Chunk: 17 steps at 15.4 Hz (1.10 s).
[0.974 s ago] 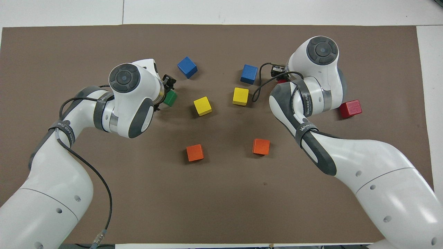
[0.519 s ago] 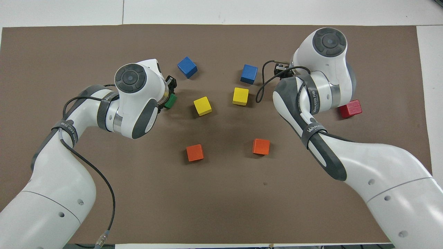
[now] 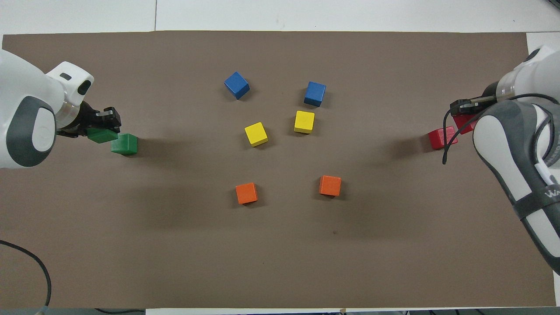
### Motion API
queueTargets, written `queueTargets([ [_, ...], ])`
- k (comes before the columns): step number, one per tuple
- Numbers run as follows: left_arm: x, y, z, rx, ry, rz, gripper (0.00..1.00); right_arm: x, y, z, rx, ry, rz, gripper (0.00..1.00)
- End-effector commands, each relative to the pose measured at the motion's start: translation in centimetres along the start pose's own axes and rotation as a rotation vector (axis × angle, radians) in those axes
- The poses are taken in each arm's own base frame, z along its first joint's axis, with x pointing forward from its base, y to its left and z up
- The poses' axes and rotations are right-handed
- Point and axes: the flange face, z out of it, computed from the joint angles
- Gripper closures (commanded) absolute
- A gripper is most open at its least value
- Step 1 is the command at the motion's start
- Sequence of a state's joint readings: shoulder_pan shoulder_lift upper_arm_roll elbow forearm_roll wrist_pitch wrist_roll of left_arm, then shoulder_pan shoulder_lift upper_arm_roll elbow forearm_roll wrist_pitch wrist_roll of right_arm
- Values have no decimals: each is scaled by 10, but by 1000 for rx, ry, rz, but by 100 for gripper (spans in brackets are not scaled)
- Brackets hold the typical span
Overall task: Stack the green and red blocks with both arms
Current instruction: 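Stack green on green with the left gripper while the right gripper stacks red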
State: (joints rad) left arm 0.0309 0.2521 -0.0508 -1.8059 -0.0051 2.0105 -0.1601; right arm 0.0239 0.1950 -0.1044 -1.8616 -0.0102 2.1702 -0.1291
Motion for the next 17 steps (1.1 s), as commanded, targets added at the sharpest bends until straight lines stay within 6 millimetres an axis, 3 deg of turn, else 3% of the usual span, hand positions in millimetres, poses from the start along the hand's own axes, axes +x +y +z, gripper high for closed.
queueTargets([
  [1,-3,-11,11,-55,8,123,100,-20,-2,24,5,17,-10,100],
  [7,-9,1,35,-49,29,163,100,-24,-3,60,0,44,-6,100],
  [13,-10,0,41,-8,26,189,100,-27,-4,65,2,53,12,100],
  [17,-10,1,44,-6,26,190,100,-26,-4,81,0,49,15,100],
])
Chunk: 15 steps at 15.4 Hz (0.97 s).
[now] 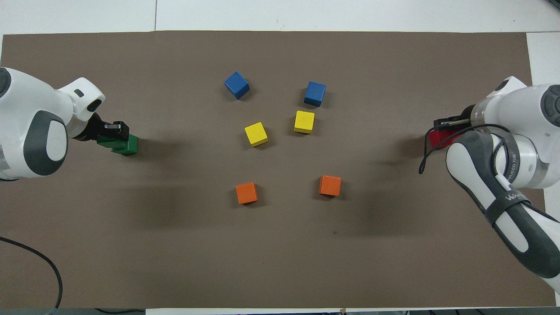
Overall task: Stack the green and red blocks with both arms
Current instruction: 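Stack green on green with the left gripper while the right gripper stacks red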
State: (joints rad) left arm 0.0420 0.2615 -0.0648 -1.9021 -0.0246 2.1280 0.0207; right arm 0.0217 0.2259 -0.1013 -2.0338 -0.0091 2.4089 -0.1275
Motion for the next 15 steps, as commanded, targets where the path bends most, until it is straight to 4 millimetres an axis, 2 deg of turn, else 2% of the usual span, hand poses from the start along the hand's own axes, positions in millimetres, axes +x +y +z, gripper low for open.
queueTargets([
  [1,-3,1,7,17,12,17,100,-2,2,9,5,14,16,100],
  [6,-7,0,15,17,8,18,100,-2,2,9,5,12,22,100],
  [7,-8,0,17,17,9,18,92,-2,3,9,5,12,29,49],
  [8,-8,-1,17,17,14,17,57,-3,4,9,4,12,32,0],
  [9,-8,-1,17,17,12,15,1,-3,4,9,4,12,31,0],
  [11,-8,0,16,17,12,17,0,-3,4,9,5,8,28,0],
  [13,-7,2,5,18,21,17,0,-1,5,1,5,6,22,0],
  [14,-9,3,-3,18,18,18,0,3,4,-12,7,2,20,0],
  [15,-12,4,-23,19,3,18,0,11,0,-34,10,-19,13,0],
])
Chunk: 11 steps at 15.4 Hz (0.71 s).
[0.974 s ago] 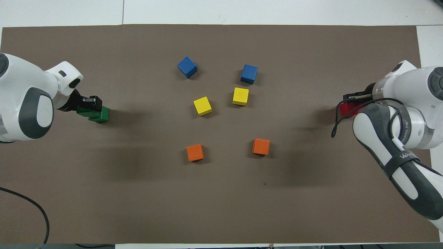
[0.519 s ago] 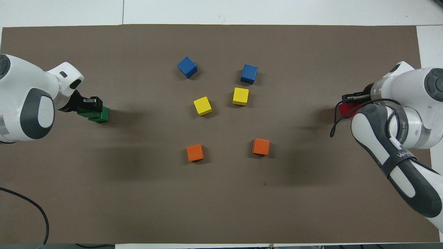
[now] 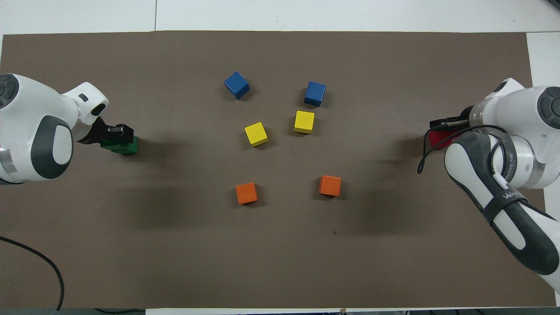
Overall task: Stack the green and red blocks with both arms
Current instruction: 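Stack green on green with the left gripper while the right gripper stacks red, then open both grippers and withdraw them from the two stacks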
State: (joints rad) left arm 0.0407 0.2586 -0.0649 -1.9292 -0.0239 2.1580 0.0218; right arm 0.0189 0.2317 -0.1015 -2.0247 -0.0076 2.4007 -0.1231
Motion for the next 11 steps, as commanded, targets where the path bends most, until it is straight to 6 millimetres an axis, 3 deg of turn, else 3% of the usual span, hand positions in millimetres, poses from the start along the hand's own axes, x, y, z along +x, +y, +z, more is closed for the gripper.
queueTargets([
  [1,-13,4,-49,18,-30,11,0,21,-3,-62,13,-49,4,0],
  [2,-21,5,-78,21,-35,-18,0,33,-2,-95,16,-75,3,0],
  [4,-41,12,-119,26,-38,-80,0,39,-3,-139,16,-95,-8,0],
  [7,-77,20,-163,35,-64,-68,0,27,-30,-201,14,-48,-57,0],
  [9,-90,22,-179,38,-70,-65,0,12,-33,-230,22,-55,-61,0],
  [11,-95,22,-176,39,-76,-64,0,-2,-41,-247,30,-88,-72,0],
])
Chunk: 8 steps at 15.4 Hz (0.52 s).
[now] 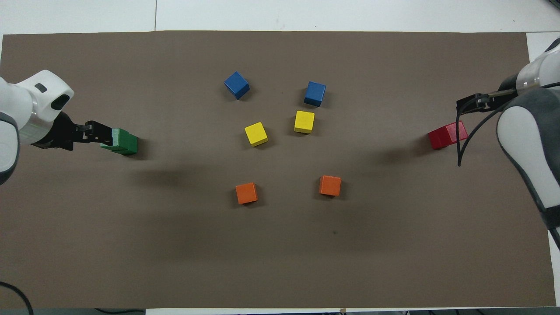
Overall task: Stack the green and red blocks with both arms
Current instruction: 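Open both grippers and withdraw them from the two stacks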
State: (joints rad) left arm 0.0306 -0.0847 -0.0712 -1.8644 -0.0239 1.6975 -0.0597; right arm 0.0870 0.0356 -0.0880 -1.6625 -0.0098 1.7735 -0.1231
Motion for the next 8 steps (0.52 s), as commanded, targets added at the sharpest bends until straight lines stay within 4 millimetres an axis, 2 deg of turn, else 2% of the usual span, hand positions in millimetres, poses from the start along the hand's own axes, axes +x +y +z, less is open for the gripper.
queueTargets([
  [1,-12,1,9,19,-26,-7,0,-19,-5,-20,0,-27,3,0],
  [4,-23,1,-5,20,-18,3,0,-28,-3,-29,3,-40,9,0],
  [8,-23,1,-16,19,3,27,0,-33,2,-34,10,-46,19,0],
])
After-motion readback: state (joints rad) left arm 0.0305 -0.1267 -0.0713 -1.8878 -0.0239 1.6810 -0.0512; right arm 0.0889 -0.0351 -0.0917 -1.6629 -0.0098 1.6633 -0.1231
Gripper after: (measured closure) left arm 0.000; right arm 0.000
